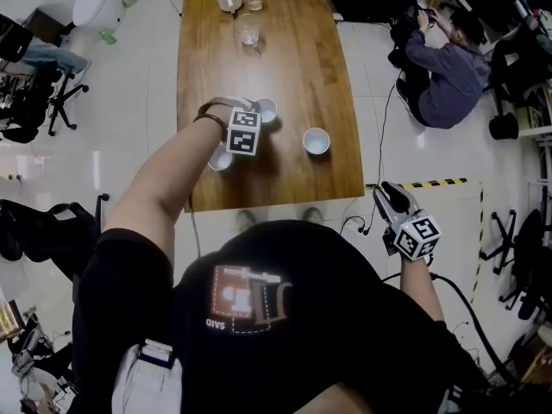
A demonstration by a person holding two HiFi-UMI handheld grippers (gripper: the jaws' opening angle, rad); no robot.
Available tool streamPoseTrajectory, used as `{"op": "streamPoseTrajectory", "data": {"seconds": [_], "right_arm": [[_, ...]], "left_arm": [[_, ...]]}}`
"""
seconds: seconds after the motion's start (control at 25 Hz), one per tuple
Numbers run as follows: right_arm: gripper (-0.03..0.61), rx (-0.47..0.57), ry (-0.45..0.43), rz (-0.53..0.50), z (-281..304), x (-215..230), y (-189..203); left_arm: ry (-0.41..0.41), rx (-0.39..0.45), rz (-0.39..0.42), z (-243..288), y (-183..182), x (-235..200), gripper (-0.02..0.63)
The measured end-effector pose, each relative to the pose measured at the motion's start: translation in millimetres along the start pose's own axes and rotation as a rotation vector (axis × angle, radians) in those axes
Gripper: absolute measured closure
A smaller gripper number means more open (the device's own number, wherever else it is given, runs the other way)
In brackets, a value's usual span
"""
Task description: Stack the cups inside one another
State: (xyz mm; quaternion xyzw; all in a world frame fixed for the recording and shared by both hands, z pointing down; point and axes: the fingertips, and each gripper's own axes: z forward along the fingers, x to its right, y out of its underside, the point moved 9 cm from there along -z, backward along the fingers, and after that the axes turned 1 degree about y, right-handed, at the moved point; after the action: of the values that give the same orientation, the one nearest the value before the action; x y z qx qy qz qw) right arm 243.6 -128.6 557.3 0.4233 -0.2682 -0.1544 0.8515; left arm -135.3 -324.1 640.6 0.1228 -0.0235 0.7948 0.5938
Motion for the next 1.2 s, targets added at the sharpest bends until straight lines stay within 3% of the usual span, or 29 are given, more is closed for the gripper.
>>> {"op": "streamPoseTrajectory", "data": {"seconds": [0.16,0.36,0.56,0.92,1.2], "right_arm": [[0.449,-0.008,-0.005,-0.008,0.9,-2.1,-1.5],[0.449,-0.008,-0.014,-0.021,4.7,-6.4,-1.1],[0.449,0.02,-0.038,-0.035,13.0,-8.7,-5.4],[0.449,0.074,-0.065,-0.042,11.9,-3.3,-13.2],[0.449,0.086,-0.037,-0.018,-7.6,2.5,-0.7]], "left_arm": [[-0.022,0.008,0.013,1.5,-4.2,-0.4,0.592],[-0.008,0.034,-0.014,-12.2,-3.9,2.7,0.595],[-0.047,0.114,-0.05,-60.7,-12.2,-1.3,0.595],[-0.086,0.253,0.03,-140.9,-87.5,9.0,0.595],[-0.036,0.228,0.115,-110.5,-145.0,21.6,0.595]]}}
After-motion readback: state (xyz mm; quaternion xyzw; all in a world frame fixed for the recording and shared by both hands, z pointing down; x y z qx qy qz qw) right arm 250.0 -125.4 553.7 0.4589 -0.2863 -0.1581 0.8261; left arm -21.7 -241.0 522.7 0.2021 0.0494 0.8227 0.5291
